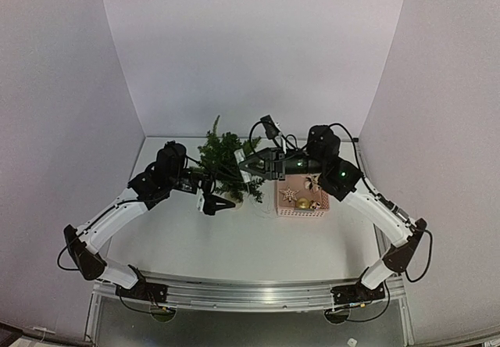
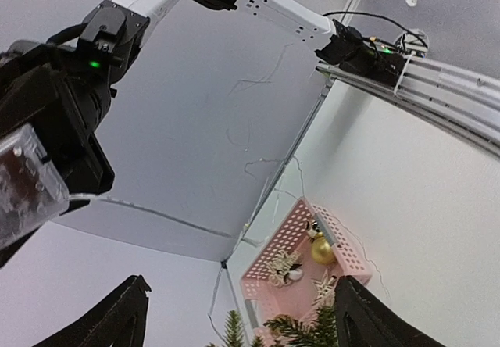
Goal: Decorate the small christmas tree
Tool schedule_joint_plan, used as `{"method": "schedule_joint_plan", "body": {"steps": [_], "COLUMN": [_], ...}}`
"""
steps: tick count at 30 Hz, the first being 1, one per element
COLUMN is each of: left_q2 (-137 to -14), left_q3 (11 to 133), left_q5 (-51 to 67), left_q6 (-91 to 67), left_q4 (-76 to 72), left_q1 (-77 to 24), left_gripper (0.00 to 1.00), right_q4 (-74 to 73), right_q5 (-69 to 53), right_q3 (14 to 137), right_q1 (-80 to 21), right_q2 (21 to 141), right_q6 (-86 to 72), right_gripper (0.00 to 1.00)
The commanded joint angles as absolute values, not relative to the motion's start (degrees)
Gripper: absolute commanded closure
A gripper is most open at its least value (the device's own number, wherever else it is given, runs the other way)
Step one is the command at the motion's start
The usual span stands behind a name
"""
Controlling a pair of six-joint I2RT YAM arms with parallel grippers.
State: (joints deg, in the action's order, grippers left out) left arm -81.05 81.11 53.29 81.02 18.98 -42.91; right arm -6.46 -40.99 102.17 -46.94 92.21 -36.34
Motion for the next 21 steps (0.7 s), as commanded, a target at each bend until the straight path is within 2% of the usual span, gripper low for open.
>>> {"method": "schedule_joint_plan", "body": {"steps": [1,4,7,15,18,21], "left_q2": [-82.02,-82.63,-83.05,-81.92,-81.17,-80.38], "left_q3": [82.04,82.31,83.1,82.39,81.54,81.1], "left_q5": [52.32,51.77,50.4,46.18,44.44,42.14], "left_q6": [88.1,89.41,89.25,89.39,88.74,84.4], "left_q4": [14.1,14.25,15.67,18.27,17.8,15.56], "left_q1": [-43.68,-43.82,-43.94,-43.95,-43.94,-43.94], "left_gripper": [0.24,0.35,0.64,0.84,0.97,1.0], "right_q4": [-4.34,-4.01,-3.71,-3.45,-3.5,-3.52], "right_q5": [-43.18,-43.6,-43.77,-44.22,-44.31,-44.03], "right_q3": [105.63,105.92,106.1,106.49,106.17,104.88], "right_q1": [-47.19,-47.17,-47.18,-47.18,-47.14,-47.2], "right_q2": [94.15,94.75,95.08,94.94,94.31,92.79], "right_q6": [-37.46,-38.02,-38.25,-38.21,-38.13,-37.94], "right_gripper": [0.96,0.96,0.97,0.97,0.97,0.97]}}
